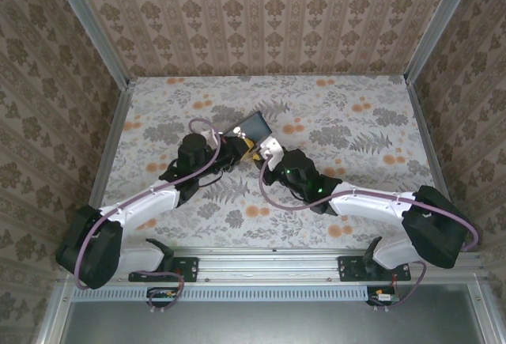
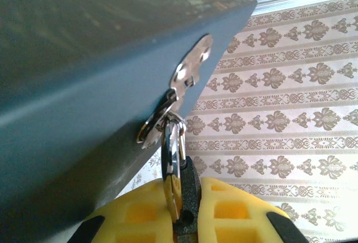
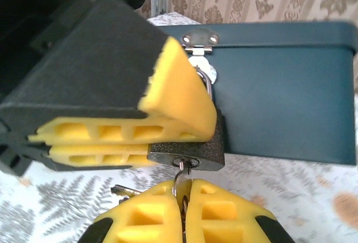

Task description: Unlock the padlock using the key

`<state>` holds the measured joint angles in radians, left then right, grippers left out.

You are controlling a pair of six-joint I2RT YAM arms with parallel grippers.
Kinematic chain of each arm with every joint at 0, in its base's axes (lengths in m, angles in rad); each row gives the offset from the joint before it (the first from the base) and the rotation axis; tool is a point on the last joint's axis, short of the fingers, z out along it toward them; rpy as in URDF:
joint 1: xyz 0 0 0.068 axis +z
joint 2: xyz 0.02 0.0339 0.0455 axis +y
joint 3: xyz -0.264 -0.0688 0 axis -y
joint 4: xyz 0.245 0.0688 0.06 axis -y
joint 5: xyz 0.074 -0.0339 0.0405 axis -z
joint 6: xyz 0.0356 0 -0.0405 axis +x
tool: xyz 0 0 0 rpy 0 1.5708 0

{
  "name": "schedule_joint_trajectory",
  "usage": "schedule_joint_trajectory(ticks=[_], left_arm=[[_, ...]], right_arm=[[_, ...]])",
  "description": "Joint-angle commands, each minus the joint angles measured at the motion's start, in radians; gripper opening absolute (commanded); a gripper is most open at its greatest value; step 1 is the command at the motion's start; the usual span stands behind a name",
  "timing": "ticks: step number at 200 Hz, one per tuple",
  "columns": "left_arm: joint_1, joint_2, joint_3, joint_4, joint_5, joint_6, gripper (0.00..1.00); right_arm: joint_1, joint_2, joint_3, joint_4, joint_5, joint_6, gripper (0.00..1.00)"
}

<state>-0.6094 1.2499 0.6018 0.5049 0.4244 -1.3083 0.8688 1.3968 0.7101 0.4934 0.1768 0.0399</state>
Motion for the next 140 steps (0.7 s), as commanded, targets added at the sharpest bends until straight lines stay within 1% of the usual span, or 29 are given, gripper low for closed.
schedule_joint_trajectory(ticks=[1,35,67,95,123,129,140], left_arm=[[-0.023,-0.024,0.009,0.069,-0.015,0.029,0.00],[-0.030,-0.033,-0.005,0.069,-0.024,0.033,0.00],[-0.027,-0.054,-0.024,0.059,-0.036,0.044,0.00],[0.016,-0.091,-0.036,0.025,-0.003,0.078,0.00],[0.055,-0.129,-0.030,-0.037,0.040,0.137,0.00],[0.059,-0.135,-0.027,-0.051,0.044,0.151,0.00],[0.065,-0.142,-0.019,-0.076,0.052,0.168,0.00]], right_arm=[[0.009,-0.023,0.018,0.157,-0.047,0.377,0.00],[-0.001,-0.030,0.014,0.160,-0.091,0.588,0.00],[-0.023,-0.028,-0.001,0.217,-0.173,0.808,0.00],[-0.065,-0.039,-0.039,0.266,-0.281,1.014,0.00],[-0.106,-0.058,-0.090,0.281,-0.372,1.143,0.00],[-0.110,-0.061,-0.093,0.274,-0.387,1.150,0.03],[-0.116,-0.076,-0.087,0.216,-0.412,1.149,0.15]])
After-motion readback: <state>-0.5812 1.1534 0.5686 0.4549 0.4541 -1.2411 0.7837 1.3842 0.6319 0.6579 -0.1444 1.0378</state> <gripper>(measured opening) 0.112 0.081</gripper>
